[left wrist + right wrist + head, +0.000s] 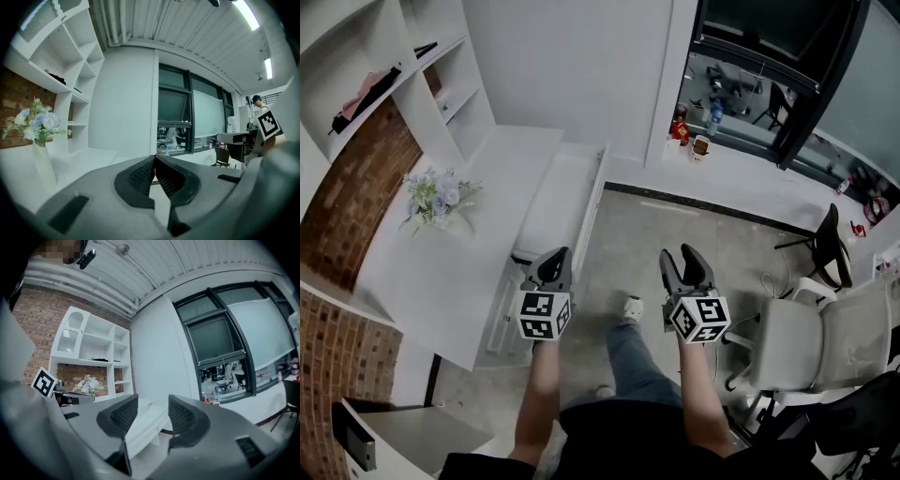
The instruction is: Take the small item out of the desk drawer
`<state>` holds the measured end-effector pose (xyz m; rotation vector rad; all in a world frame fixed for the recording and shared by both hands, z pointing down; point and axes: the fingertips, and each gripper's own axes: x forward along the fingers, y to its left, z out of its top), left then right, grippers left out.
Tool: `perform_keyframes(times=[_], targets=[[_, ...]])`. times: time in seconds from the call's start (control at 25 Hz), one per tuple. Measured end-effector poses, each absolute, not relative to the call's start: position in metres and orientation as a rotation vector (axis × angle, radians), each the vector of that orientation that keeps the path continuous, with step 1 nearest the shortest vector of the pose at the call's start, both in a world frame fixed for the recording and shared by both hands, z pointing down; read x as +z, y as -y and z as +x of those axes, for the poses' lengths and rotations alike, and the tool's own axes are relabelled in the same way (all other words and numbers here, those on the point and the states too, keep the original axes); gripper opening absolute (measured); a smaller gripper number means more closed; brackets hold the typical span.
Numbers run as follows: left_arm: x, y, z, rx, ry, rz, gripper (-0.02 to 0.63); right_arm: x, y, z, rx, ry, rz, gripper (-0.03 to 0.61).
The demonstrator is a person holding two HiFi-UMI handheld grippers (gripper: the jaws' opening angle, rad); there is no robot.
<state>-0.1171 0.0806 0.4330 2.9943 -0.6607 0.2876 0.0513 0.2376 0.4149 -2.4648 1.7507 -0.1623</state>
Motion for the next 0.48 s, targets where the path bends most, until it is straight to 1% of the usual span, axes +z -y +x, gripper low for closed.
perform_keyframes(times=[0.24, 0.48], targets=[[0.447, -0.014, -0.081, 0.284, 0.785, 2.969, 0.009, 0.434, -0.16, 0.103, -0.185, -1.837, -2.408, 0.181], [0.467, 0.082, -0.026, 0.27, 0.986, 2.875, 0.009, 0.45, -0.047, 0.188, -0.234, -1.963, -2.345, 0.181]])
